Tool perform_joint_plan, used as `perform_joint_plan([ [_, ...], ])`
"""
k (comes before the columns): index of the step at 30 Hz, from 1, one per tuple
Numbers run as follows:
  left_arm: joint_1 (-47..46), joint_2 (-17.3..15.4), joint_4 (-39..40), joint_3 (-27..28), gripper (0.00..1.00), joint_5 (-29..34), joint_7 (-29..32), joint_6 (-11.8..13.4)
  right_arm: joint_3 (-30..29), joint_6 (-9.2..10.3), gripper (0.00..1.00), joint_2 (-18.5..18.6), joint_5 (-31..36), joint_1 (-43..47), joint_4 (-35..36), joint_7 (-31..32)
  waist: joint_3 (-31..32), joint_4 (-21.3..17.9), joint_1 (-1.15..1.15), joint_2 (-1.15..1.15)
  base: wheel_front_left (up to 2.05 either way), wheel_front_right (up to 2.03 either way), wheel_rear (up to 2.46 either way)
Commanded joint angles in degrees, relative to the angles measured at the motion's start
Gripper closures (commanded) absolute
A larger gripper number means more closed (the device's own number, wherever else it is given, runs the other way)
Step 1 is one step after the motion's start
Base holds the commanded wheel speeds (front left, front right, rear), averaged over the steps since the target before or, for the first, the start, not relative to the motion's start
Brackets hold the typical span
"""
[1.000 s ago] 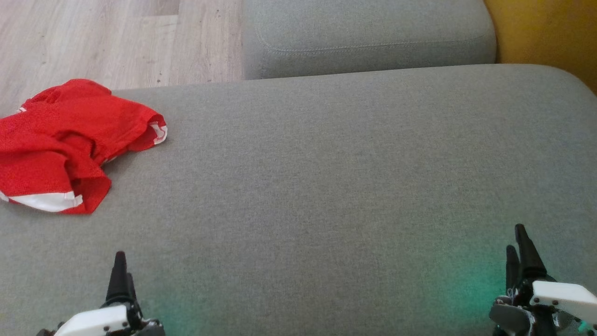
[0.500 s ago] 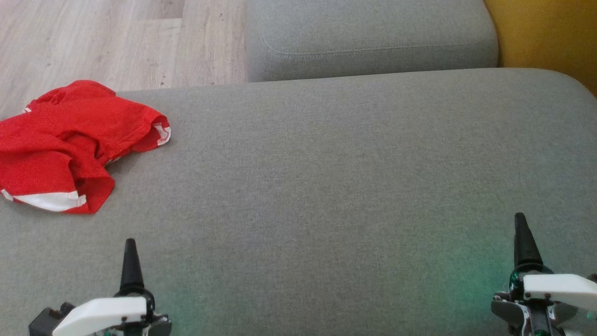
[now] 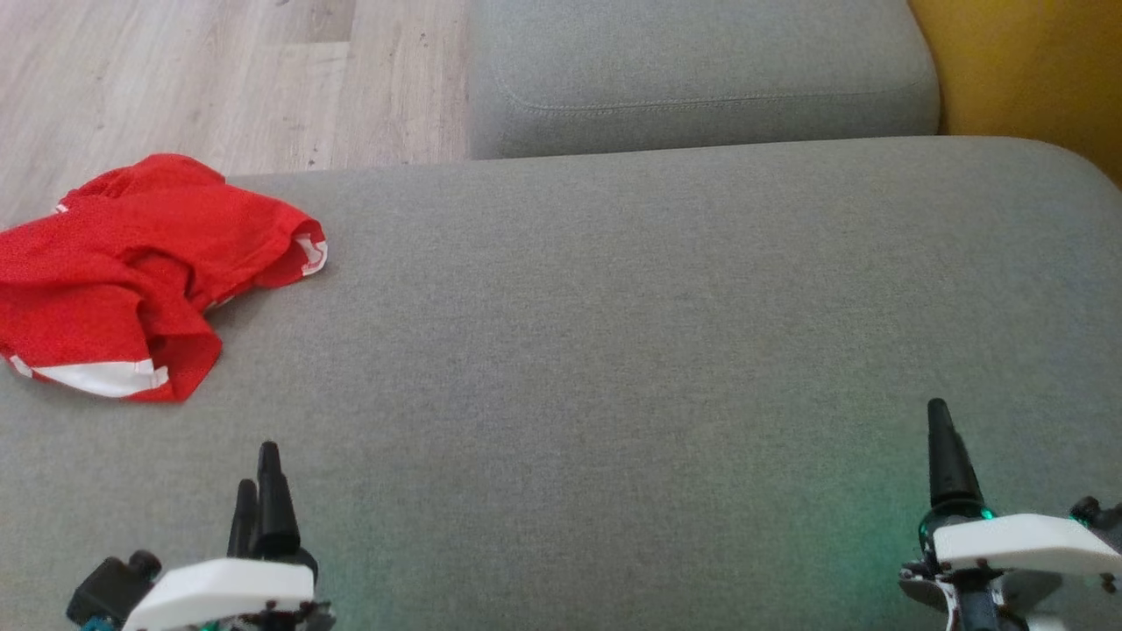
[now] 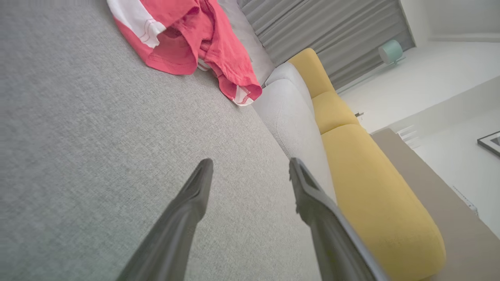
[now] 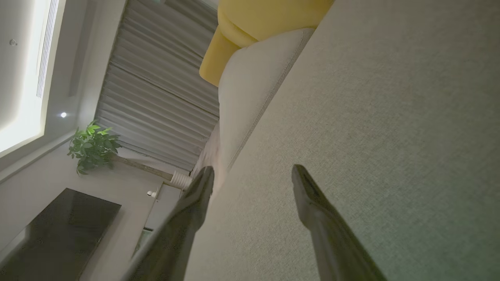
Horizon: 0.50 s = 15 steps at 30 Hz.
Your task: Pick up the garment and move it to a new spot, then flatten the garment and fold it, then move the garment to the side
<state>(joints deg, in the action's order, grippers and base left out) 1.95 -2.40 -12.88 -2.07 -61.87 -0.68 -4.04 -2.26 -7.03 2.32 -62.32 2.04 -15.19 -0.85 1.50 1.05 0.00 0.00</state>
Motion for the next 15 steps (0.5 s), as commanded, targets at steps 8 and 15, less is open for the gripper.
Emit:
perform_joint_plan([
  [8,0.14,-0.76,2.61,-1.22,0.00,8.55,-2.12,0.53,1.76,-0.20,0.00,0.28,8.02,-1.10,2.24,-2.04,0.21,0.40,0.00,0.00,0.00,0.00,0.00],
  [15,0.75,-1.19,2.93,-1.97,0.00,13.76,-3.32,0.99,2.62,-0.22,0.00,0.31,13.28,-0.82,2.31,-3.23,0.30,0.66,0.00,0.00,0.00,0.00,0.00],
])
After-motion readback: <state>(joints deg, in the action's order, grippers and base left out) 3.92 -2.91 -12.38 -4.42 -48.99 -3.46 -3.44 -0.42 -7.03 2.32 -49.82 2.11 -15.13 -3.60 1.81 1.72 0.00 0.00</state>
